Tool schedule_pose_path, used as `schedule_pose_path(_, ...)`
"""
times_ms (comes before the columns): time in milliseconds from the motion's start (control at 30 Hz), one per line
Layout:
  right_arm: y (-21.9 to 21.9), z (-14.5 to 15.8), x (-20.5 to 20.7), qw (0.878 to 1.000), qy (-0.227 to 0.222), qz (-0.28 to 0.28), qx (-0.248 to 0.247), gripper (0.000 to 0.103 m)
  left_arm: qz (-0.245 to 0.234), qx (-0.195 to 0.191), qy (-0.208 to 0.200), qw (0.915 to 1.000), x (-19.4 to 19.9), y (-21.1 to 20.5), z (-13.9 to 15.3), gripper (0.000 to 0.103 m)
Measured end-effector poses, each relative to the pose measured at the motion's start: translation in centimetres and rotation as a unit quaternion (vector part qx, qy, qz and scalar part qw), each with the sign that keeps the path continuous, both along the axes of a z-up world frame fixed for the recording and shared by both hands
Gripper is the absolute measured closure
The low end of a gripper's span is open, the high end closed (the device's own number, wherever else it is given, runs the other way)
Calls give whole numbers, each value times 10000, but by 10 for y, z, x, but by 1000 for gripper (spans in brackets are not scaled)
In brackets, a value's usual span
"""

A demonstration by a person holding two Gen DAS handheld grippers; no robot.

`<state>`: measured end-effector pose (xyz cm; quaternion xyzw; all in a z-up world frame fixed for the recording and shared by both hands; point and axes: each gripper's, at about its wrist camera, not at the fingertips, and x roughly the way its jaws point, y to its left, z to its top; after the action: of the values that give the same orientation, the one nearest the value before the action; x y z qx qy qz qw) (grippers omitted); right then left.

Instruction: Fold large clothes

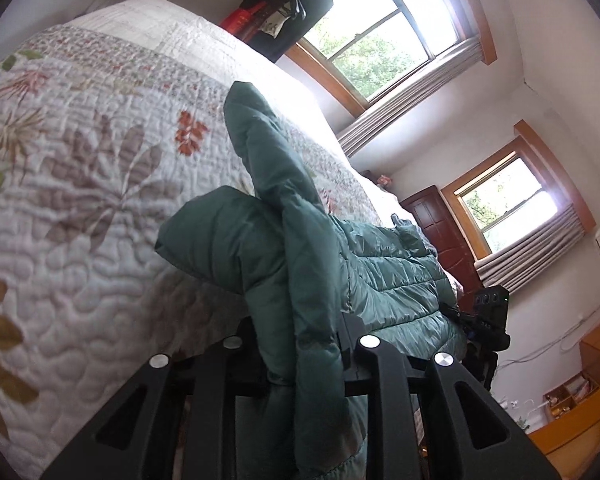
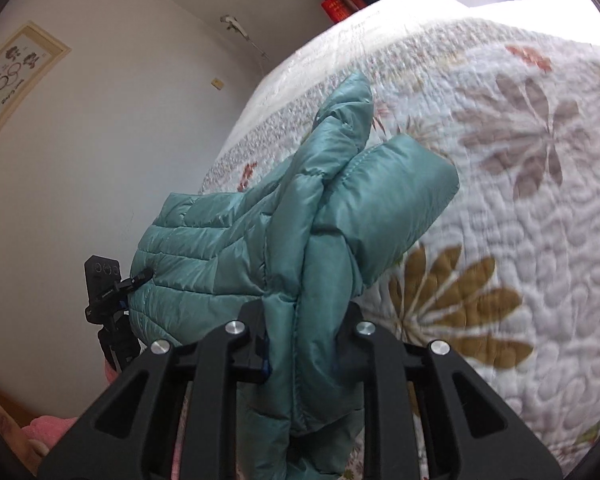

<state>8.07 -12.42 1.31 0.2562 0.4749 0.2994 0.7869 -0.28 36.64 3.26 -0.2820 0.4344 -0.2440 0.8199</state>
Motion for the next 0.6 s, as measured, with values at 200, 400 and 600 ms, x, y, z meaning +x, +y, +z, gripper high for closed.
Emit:
schedule_pose_path(200, -10, -54, -4, 9976, 594, -237, 279, 80, 152, -20, 360, 9992, -9, 11, -56, 67)
schedule_pose_path(400, -10, -60, -6, 9976, 593, -289, 208, 76, 129, 362, 198, 9991, -11, 4, -60, 58)
schedule_pose_path(600, -13, -21, -23, 9948, 185, -633, -777, 51, 402, 818, 243, 9955, -22, 15, -34, 50)
